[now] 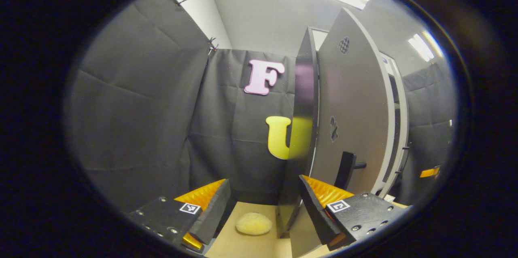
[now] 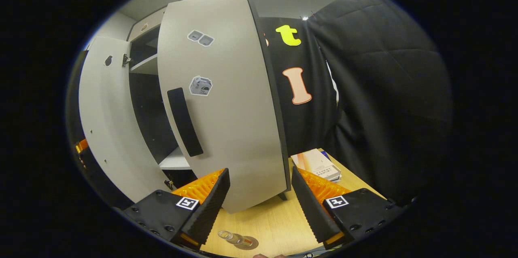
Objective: Grasp the bottle in the cabinet with the left hand and place it on the coaster, then close the right door with the right hand and the left door with the left hand.
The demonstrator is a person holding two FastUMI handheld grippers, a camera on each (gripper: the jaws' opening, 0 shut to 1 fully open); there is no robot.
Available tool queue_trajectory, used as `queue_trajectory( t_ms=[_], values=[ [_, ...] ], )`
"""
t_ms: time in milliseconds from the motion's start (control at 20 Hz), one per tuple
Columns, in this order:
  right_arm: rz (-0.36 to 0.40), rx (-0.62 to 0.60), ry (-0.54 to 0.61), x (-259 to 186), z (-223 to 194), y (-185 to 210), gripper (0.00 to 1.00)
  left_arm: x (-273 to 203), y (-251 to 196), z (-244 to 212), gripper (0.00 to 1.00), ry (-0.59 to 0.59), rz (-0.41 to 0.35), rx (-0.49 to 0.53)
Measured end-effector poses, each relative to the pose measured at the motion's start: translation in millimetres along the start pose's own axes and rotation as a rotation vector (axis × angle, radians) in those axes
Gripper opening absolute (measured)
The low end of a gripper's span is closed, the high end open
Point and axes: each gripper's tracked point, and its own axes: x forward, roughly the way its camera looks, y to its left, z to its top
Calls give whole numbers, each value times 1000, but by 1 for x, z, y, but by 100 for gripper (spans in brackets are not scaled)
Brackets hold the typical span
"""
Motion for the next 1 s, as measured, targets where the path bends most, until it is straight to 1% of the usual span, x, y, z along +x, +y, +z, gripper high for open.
queue_trajectory(
  t_ms=[50,200,300,400,450,500,550,650,750,800,850,900,950,1000],
  values=[
    [-3,-6,3,0,-1,-1,98,4,-4,1,100,1,-9,17],
    [-8,-6,7,-4,-5,-3,98,15,-20,1,100,14,-38,84],
    [-22,-13,8,-4,-7,-6,98,18,-30,-1,98,23,-42,126],
    [-31,-20,17,-5,-10,-11,98,21,-34,-2,97,24,-32,159],
    [-32,-18,19,-6,-11,-12,98,22,-35,-2,100,28,-37,163],
    [-37,-17,18,-7,-11,-15,98,23,-37,-4,100,43,-45,152],
    [-44,-17,15,-8,-11,-18,98,22,-40,-6,94,53,-55,141],
    [-53,-13,19,-8,-16,-23,98,24,-45,-6,94,53,-54,135],
    [-52,0,23,-8,-18,-24,98,23,-51,-8,90,55,-52,135],
    [-49,4,25,-8,-19,-24,98,22,-55,-8,94,57,-56,130],
    [-46,4,26,-8,-21,-25,98,20,-59,-9,94,61,-62,117],
    [-44,1,25,-8,-22,-25,98,20,-64,-11,100,68,-78,108],
    [-41,-3,23,-7,-22,-25,98,19,-71,-12,94,70,-92,101],
    [-38,-7,22,-8,-23,-25,98,20,-77,-11,94,70,-99,101]
  ],
)
